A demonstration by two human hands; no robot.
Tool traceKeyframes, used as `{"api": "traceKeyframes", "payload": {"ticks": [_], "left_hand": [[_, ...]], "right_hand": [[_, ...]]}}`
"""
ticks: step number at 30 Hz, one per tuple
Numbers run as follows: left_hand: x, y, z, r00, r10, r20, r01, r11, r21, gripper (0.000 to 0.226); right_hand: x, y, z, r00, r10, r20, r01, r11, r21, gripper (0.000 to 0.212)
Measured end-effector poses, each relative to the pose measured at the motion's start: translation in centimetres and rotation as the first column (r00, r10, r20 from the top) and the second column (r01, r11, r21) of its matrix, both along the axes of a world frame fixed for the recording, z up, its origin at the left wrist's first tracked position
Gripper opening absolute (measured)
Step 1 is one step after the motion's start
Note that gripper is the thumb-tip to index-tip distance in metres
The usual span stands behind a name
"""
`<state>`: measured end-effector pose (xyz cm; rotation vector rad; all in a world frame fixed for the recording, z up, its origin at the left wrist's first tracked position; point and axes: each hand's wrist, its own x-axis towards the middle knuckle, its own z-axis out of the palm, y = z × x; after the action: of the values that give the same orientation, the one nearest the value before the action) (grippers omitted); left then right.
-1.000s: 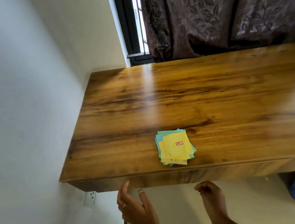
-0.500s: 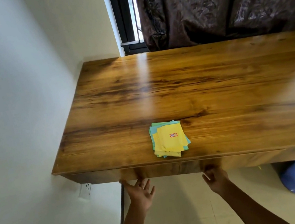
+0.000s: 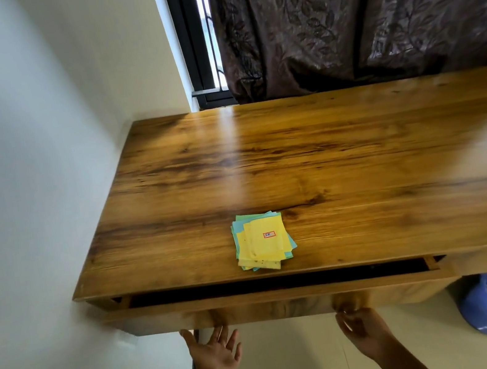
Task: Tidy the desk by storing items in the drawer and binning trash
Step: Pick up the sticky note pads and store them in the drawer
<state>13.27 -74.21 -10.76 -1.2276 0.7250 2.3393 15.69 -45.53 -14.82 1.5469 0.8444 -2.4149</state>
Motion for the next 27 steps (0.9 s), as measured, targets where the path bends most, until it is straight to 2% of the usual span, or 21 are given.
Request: {"api": "traceKeyframes", "payload": {"ticks": [6, 9, 11, 12, 13, 14, 15, 16, 17, 18, 19, 20, 21, 23, 24, 25, 27], "left_hand": [[4.3, -0.1, -0.9, 0.999, 0.003, 0.044, 0.002, 0.995, -0.098, 0.090], [6.8, 0.0, -1.3, 0.998, 0.014, 0.067, -0.001, 0.984, -0.176, 0.088], [8.4, 0.8, -1.2, 0.995, 0.017, 0.096, 0.014, 0.949, -0.315, 0.086], [9.3, 1.7, -0.8, 0.994, 0.012, 0.108, 0.037, 0.898, -0.438, 0.084], [10.3, 2.5, -0.3, 0.990, 0.001, 0.139, 0.085, 0.790, -0.607, 0.079], [11.2, 3.2, 0.1, 0.983, 0.013, 0.183, 0.137, 0.611, -0.779, 0.073], [12.2, 3.9, 0.8, 0.982, 0.027, 0.185, 0.161, 0.380, -0.911, 0.068], [13.0, 4.8, 1.8, 0.994, 0.022, 0.112, 0.108, 0.123, -0.986, 0.065], [13.6, 5.7, 2.8, 0.999, -0.042, -0.015, -0.019, -0.102, -0.995, 0.062], [14.2, 6.5, 3.6, 0.976, -0.162, -0.142, -0.183, -0.275, -0.944, 0.056], [14.6, 7.1, 3.9, 0.929, -0.309, -0.203, -0.319, -0.390, -0.864, 0.051], [14.7, 7.8, 4.5, 0.874, -0.441, -0.203, -0.409, -0.445, -0.796, 0.048], [14.7, 8.5, 5.0, 0.818, -0.550, -0.168, -0.460, -0.452, -0.764, 0.047], [14.4, 9.9, 5.8, 0.700, -0.711, -0.068, -0.468, -0.384, -0.796, 0.043], [14.2, 10.5, 5.9, 0.643, -0.766, 0.009, -0.409, -0.353, -0.842, 0.041], [14.4, 11.1, 5.8, 0.591, -0.800, 0.105, -0.328, -0.357, -0.875, 0.044], [14.7, 11.6, 5.2, 0.516, -0.808, 0.284, -0.233, -0.452, -0.861, 0.058]], "right_hand": [[5.1, 1.1, -0.3, 0.987, 0.160, -0.011, -0.160, 0.987, 0.017, 0.027], [7.7, 1.7, 0.5, 0.942, 0.330, 0.063, -0.335, 0.939, 0.076, 0.022], [9.8, 1.8, 1.5, 0.819, 0.546, 0.177, -0.574, 0.794, 0.202, 0.016], [10.8, 1.8, 2.2, 0.708, 0.665, 0.237, -0.705, 0.650, 0.282, 0.016], [11.7, 1.9, 2.8, 0.573, 0.773, 0.270, -0.804, 0.467, 0.369, 0.015], [12.5, 1.9, 3.6, 0.434, 0.858, 0.275, -0.848, 0.287, 0.445, 0.013], [13.4, 1.8, 4.9, 0.325, 0.913, 0.245, -0.843, 0.162, 0.513, 0.011], [14.2, 1.5, 6.5, 0.273, 0.946, 0.172, -0.811, 0.130, 0.571, 0.012], [15.1, 1.1, 8.4, 0.258, 0.963, 0.075, -0.764, 0.156, 0.627, 0.012], [15.6, 0.8, 10.0, 0.246, 0.969, -0.003, -0.697, 0.179, 0.694, 0.007], [15.8, 0.4, 11.6, 0.239, 0.970, -0.047, -0.607, 0.187, 0.773, 0.010], [16.1, 0.2, 12.9, 0.244, 0.969, -0.028, -0.474, 0.144, 0.869, 0.017], [16.0, 0.1, 13.8, 0.274, 0.961, 0.037, -0.303, 0.049, 0.952, 0.018], [15.0, 0.2, 14.5, 0.358, 0.907, 0.221, 0.036, -0.251, 0.967, 0.022], [14.2, 0.4, 14.1, 0.377, 0.876, 0.303, 0.059, -0.349, 0.935, 0.028], [13.7, 0.8, 13.6, 0.358, 0.843, 0.401, -0.006, -0.428, 0.904, 0.034], [13.5, 1.7, 12.3, 0.264, 0.775, 0.574, -0.143, -0.557, 0.818, 0.041]]}}
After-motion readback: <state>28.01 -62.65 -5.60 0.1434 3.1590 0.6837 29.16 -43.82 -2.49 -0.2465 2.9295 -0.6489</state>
